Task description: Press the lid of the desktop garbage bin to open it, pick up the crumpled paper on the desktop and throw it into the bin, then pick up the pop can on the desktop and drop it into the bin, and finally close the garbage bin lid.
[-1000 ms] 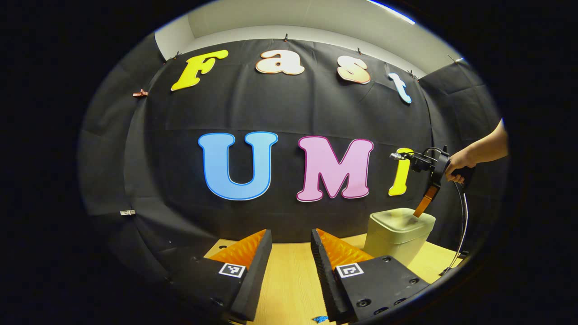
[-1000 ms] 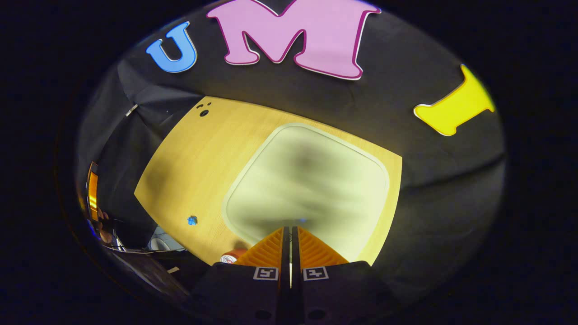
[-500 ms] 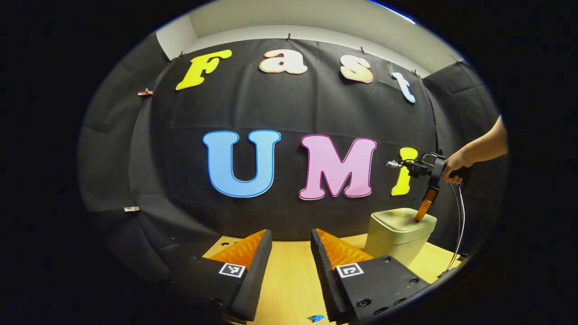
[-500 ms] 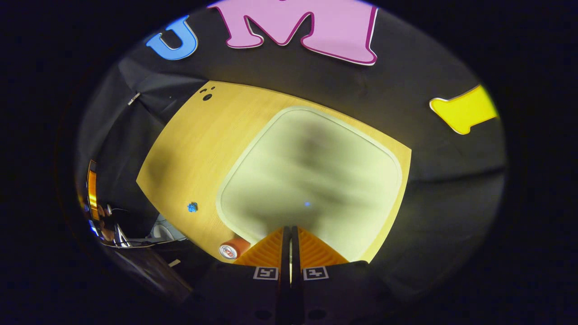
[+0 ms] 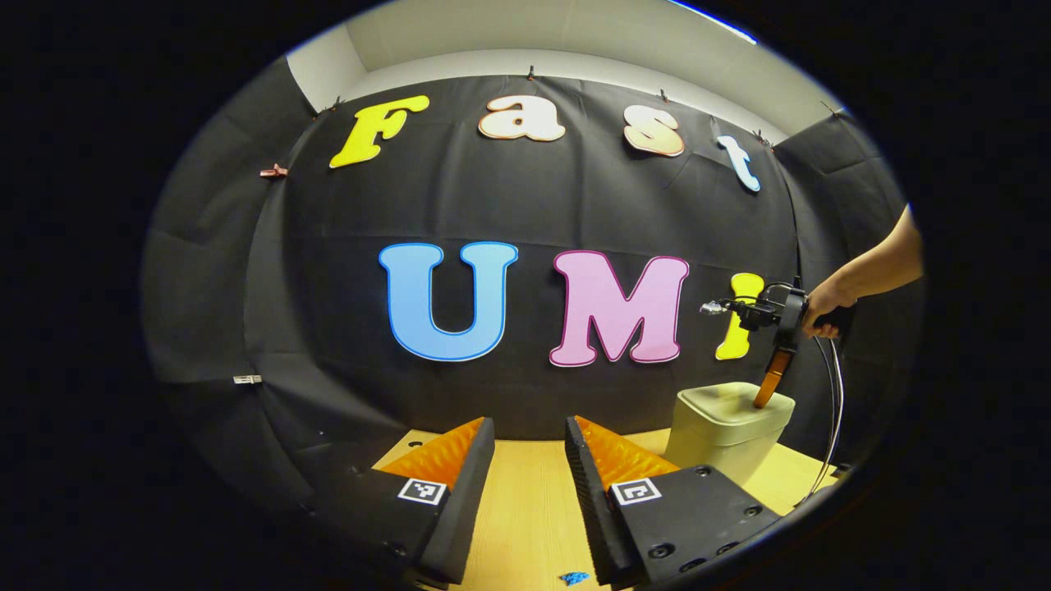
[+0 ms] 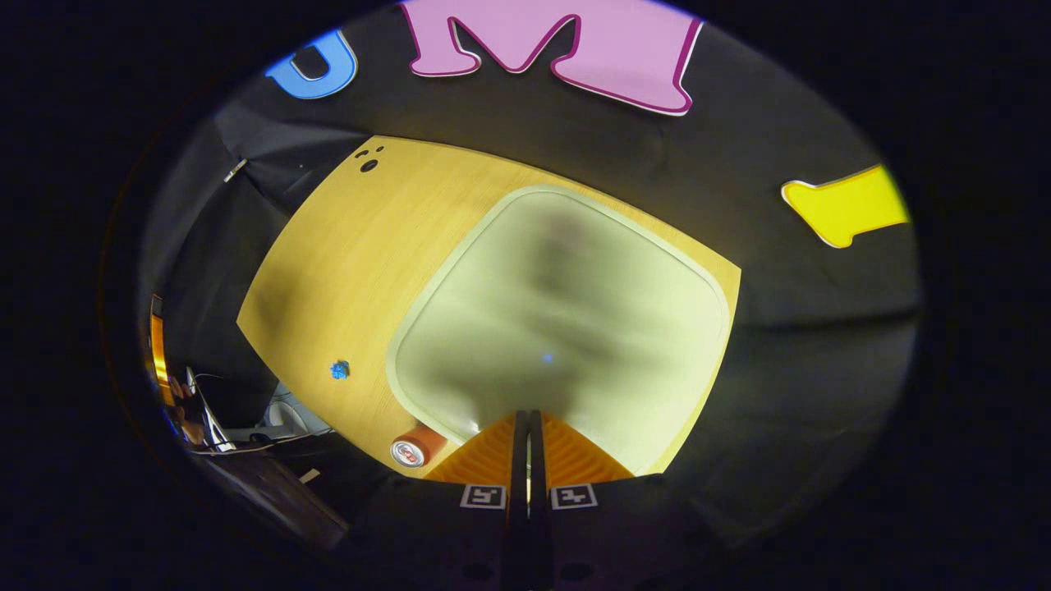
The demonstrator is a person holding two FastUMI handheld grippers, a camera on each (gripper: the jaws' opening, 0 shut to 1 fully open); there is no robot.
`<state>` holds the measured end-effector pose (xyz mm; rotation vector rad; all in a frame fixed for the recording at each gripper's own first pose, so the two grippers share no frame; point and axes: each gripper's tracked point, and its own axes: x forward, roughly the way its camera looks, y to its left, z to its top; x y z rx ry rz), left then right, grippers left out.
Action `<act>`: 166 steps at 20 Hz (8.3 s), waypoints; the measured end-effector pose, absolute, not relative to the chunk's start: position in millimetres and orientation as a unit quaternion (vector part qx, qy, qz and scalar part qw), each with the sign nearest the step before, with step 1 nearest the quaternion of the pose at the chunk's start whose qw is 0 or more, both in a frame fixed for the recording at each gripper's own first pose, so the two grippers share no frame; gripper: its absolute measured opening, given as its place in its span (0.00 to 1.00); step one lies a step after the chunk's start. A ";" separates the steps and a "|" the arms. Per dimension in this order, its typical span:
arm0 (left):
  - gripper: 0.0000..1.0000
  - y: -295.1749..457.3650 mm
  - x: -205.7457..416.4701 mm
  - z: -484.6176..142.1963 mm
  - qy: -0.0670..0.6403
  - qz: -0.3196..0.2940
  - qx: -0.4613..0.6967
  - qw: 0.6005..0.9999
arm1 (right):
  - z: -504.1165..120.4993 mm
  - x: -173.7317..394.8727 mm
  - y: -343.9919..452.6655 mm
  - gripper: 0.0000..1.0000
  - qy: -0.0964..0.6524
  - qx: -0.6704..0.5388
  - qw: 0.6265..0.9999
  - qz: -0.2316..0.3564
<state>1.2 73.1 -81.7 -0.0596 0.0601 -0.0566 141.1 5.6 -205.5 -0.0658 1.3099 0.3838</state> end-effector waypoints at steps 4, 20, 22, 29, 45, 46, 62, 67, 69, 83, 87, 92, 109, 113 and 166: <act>0.59 75.1 -1.0 -83.6 0.030 -0.031 -0.032 0.999 | -193.8 139.6 -0.6 0.05 0.586 -0.010 0.793 0.169; 0.56 55.7 14.7 -83.0 0.038 -0.068 -0.019 0.997 | -65.3 179.2 -37.9 0.05 0.289 0.116 0.947 0.076; 0.59 54.6 17.4 -84.8 0.041 -0.069 -0.019 0.997 | -53.1 177.9 -37.4 0.06 0.261 0.110 0.956 0.077; 0.59 60.7 28.5 -86.5 0.043 -0.068 -0.014 0.997 | -20.8 154.9 -30.2 0.12 0.186 0.084 0.976 0.074; 0.83 39.6 4.5 -216.4 0.205 -0.133 -0.019 0.969 | 19.1 41.4 33.3 0.84 0.042 0.100 0.989 0.100; 0.85 34.7 2.0 -232.6 0.228 -0.142 -0.021 0.963 | 15.7 36.0 33.7 0.84 0.045 0.103 0.989 0.098; 0.89 3.9 -42.9 -418.4 0.442 -0.202 0.018 0.874 | -0.1 -13.0 -2.7 0.88 0.033 0.152 0.987 0.032; 0.89 -6.1 -49.8 -441.4 0.469 -0.224 0.034 0.854 | -11.7 -15.7 -7.2 0.88 0.044 0.159 0.986 0.020; 0.89 -11.6 -48.9 -451.6 0.476 -0.226 0.038 0.849 | -13.8 -17.0 -8.1 0.88 0.046 0.160 0.986 0.019; 0.40 -19.7 -47.6 -475.2 0.502 -0.225 0.046 0.834 | -29.4 -19.5 -16.3 0.88 0.072 0.165 0.984 0.010; 0.35 -19.5 -39.1 -457.0 0.485 -0.222 0.039 0.845 | -34.9 -19.2 -15.5 0.88 0.075 0.167 0.983 0.009; 0.34 -37.4 -12.5 -387.0 0.415 -0.244 0.018 0.876 | -47.0 -21.2 -18.0 0.88 0.084 0.166 0.982 0.002; 0.33 -137.6 104.8 -105.1 0.093 -0.349 -0.066 0.930 | -111.6 -58.5 1.2 0.89 0.152 0.179 0.972 -0.012; 0.34 -172.4 113.7 -86.4 0.057 -0.378 -0.059 0.922 | -130.6 -76.2 8.6 0.89 0.174 0.177 0.968 -0.018; 0.95 -195.4 112.9 -87.0 0.016 -0.344 -0.047 0.938 | -165.3 -111.6 58.8 0.97 0.244 0.180 0.953 0.003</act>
